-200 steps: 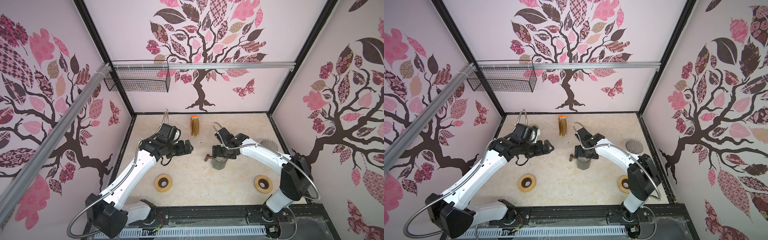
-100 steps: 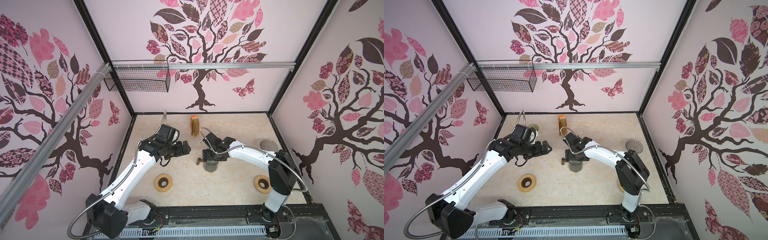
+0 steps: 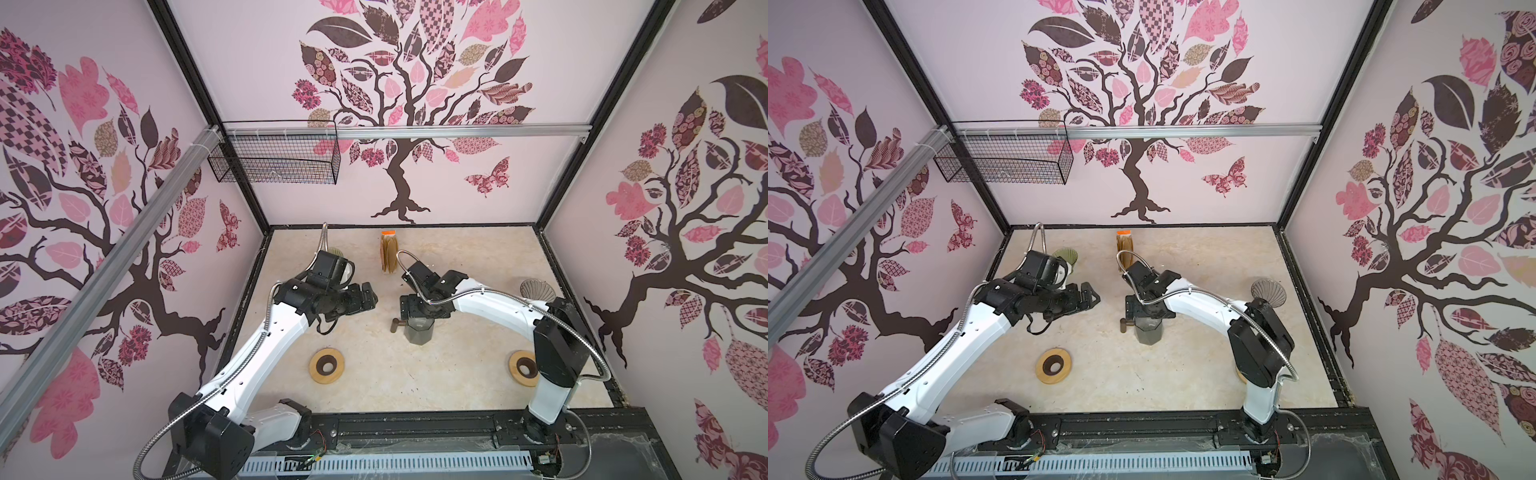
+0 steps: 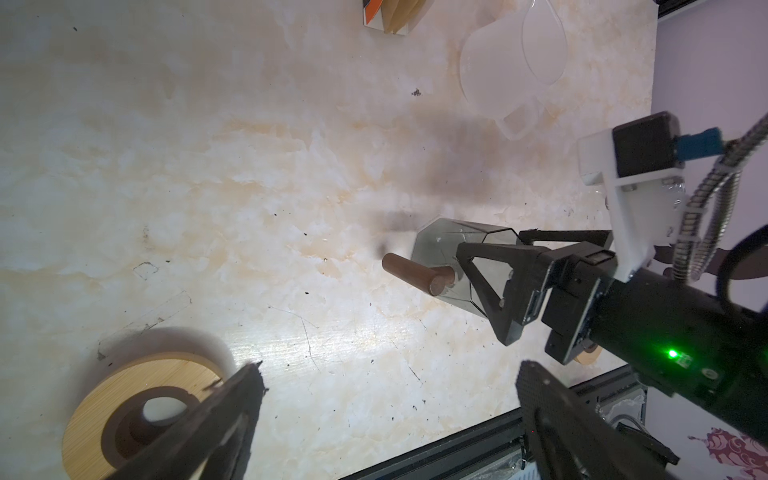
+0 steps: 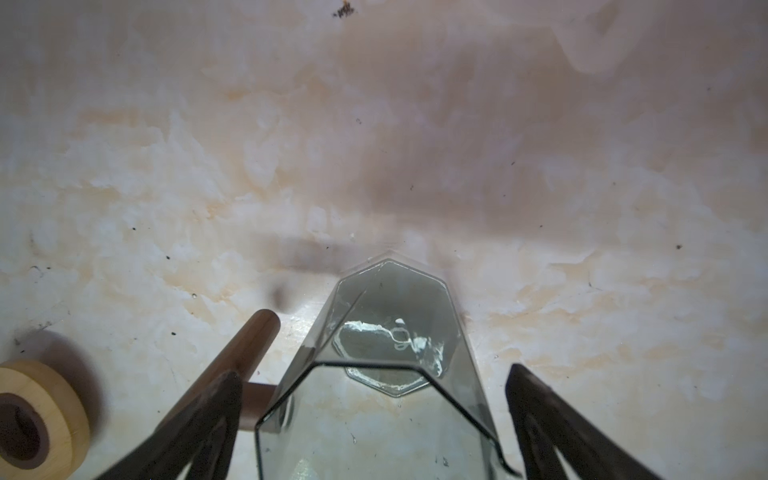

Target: Place the coffee filter in the dripper

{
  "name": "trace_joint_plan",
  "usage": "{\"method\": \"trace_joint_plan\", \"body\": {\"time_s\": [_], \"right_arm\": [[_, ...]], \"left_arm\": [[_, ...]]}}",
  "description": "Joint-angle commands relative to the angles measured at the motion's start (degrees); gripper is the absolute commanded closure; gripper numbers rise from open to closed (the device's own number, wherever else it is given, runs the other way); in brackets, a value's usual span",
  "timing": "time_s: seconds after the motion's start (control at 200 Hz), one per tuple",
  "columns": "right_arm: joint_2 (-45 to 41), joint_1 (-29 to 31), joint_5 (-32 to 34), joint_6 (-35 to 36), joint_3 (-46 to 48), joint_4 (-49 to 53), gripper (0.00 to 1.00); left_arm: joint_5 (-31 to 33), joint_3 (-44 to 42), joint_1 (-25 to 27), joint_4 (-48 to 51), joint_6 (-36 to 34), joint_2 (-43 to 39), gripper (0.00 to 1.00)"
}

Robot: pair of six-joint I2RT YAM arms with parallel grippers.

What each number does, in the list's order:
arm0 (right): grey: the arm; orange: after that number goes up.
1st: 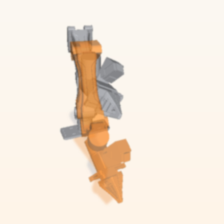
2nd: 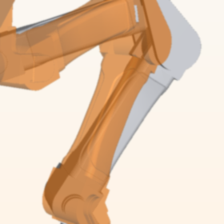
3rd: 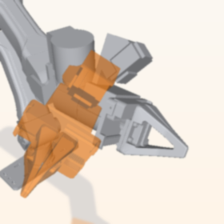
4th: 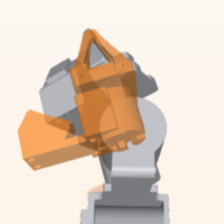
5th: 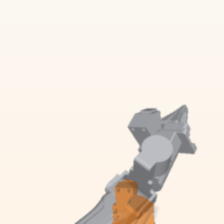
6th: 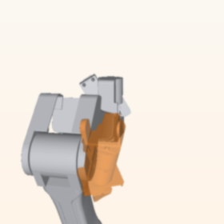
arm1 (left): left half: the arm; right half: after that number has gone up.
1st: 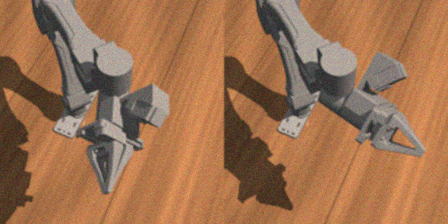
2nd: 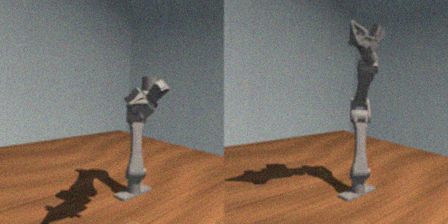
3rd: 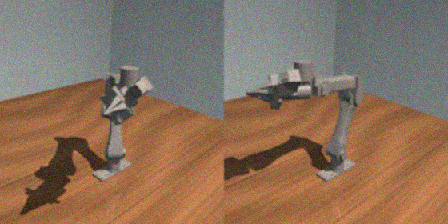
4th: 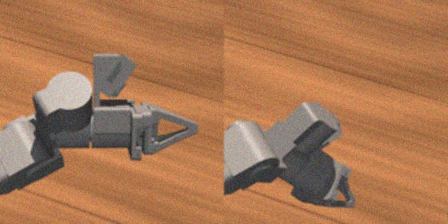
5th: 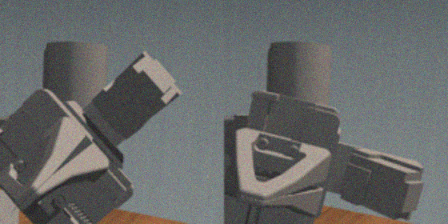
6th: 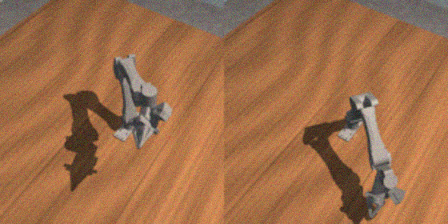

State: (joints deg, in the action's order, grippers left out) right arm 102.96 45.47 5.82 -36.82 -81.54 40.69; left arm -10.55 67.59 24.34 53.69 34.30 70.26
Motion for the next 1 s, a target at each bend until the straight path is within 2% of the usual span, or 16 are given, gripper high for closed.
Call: {"method": "trace_joint_plan", "body": {"time_s": [0.0, 0.22, 0.375, 0.545, 0.625, 0.76, 0.84, 0.995], "right_arm": [[-0.72, 0.36, 1.09, 1.32, -5.62, 3.89, 0.00], [-4.37, 0.34, 1.68, 2.73, -10.68, 8.91, 0.00], [-10.61, 0.34, 0.47, 5.09, -11.71, 12.63, 0.00], [-20.22, 0.35, -6.28, 7.82, -8.21, 15.99, 0.00], [-26.47, 0.32, -8.04, 7.00, -3.00, 15.75, 0.00], [-35.12, 0.30, -5.31, 5.45, 3.77, 17.44, 0.00], [-37.82, 0.28, -4.84, 4.43, 6.57, 18.80, 0.00], [-39.24, 0.31, -8.01, 5.45, 9.08, 19.75, 0.00]], "left_arm": [[0.50, -1.10, -0.49, 0.36, -0.01, -1.05, 0.02], [0.19, -0.93, -2.72, 2.20, 2.24, -2.82, 0.02], [0.49, -2.84, -4.69, 5.37, 6.18, -7.17, 0.02], [1.02, -6.59, -7.24, 11.19, 8.75, -11.97, 0.02], [-1.35, -10.75, -9.71, 12.87, 10.96, -14.28, 0.02], [-3.96, -19.60, -12.95, 11.50, 16.23, -21.00, 0.02], [-3.29, -24.22, -15.17, 10.82, 19.26, -25.33, 0.02], [-4.61, -33.13, -19.24, 7.55, 26.53, -31.92, 0.02]]}}
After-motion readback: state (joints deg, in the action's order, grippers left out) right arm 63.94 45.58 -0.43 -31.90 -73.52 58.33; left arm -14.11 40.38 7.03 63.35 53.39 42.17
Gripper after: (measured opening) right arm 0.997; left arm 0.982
